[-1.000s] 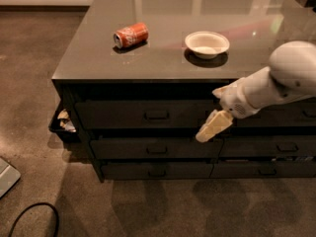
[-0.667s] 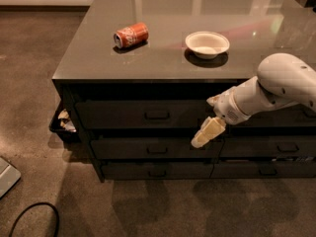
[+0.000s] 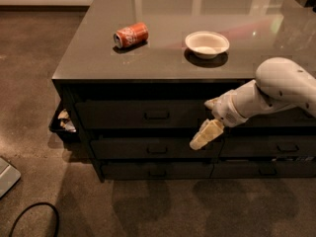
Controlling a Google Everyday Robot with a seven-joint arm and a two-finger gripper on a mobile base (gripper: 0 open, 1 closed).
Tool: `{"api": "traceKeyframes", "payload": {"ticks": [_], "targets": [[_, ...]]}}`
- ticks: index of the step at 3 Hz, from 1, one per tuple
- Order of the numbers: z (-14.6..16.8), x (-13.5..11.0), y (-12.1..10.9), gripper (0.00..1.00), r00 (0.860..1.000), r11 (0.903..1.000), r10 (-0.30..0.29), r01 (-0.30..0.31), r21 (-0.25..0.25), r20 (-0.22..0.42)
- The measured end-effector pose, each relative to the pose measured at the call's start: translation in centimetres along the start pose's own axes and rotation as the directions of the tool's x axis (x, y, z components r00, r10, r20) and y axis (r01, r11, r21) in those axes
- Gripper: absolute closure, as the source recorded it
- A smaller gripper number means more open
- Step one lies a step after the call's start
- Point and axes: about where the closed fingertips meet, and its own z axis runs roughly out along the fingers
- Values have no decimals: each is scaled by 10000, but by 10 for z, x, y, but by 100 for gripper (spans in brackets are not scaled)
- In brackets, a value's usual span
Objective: Open middle drawer
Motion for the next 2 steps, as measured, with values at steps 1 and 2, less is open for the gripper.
{"api": "traceKeyframes", "payload": {"ticks": [1, 2], "targets": [[47, 19, 0, 0, 9985, 9983, 323, -301, -505, 440], [102, 51, -4, 0, 9927, 9918, 1009, -951, -852, 661]]}}
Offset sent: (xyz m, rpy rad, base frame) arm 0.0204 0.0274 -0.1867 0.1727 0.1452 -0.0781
